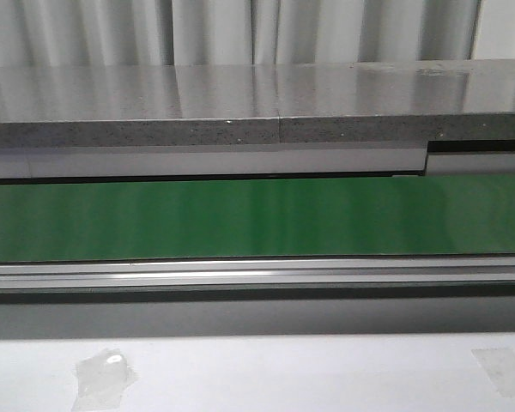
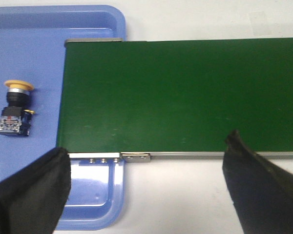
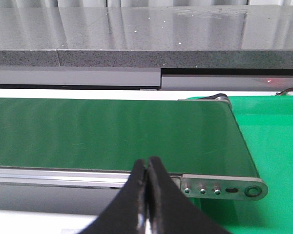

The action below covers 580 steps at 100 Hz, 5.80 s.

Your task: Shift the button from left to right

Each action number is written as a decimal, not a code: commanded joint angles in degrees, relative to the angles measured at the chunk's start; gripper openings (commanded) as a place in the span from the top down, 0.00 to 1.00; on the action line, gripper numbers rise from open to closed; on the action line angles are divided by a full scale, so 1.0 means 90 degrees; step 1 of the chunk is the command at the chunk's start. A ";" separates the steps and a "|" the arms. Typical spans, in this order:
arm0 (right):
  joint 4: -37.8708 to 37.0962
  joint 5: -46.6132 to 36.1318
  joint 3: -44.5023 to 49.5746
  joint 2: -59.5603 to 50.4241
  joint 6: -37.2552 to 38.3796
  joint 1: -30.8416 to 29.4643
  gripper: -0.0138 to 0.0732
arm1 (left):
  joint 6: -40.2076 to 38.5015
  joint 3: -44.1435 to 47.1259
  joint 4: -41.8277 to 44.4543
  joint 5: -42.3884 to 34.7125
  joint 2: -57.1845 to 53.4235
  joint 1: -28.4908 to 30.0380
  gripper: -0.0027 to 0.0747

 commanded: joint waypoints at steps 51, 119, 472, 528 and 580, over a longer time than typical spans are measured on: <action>0.0000 -0.0494 -0.0110 -0.0079 -0.0022 0.0010 0.92 | -0.0420 -0.1329 0.0415 -0.0528 0.2326 0.2211 0.15; 0.0000 -0.0494 -0.0110 -0.0079 -0.0022 0.0010 0.92 | -0.0402 -0.2514 0.0441 -0.0789 0.5110 0.2507 0.15; 0.0000 -0.0494 -0.0110 -0.0078 -0.0022 0.0010 0.92 | 0.1313 -0.1581 -0.0909 -0.0599 0.4679 0.1802 0.81; 0.0000 -0.0494 -0.0110 -0.0078 -0.0022 0.0010 0.92 | 0.1304 -0.1576 -0.1385 -0.0688 0.3538 0.1802 0.13; 0.0000 -0.0494 -0.0110 -0.0078 -0.0022 0.0010 0.92 | 0.3283 0.0349 -0.3866 -0.1913 -0.0703 0.1802 0.14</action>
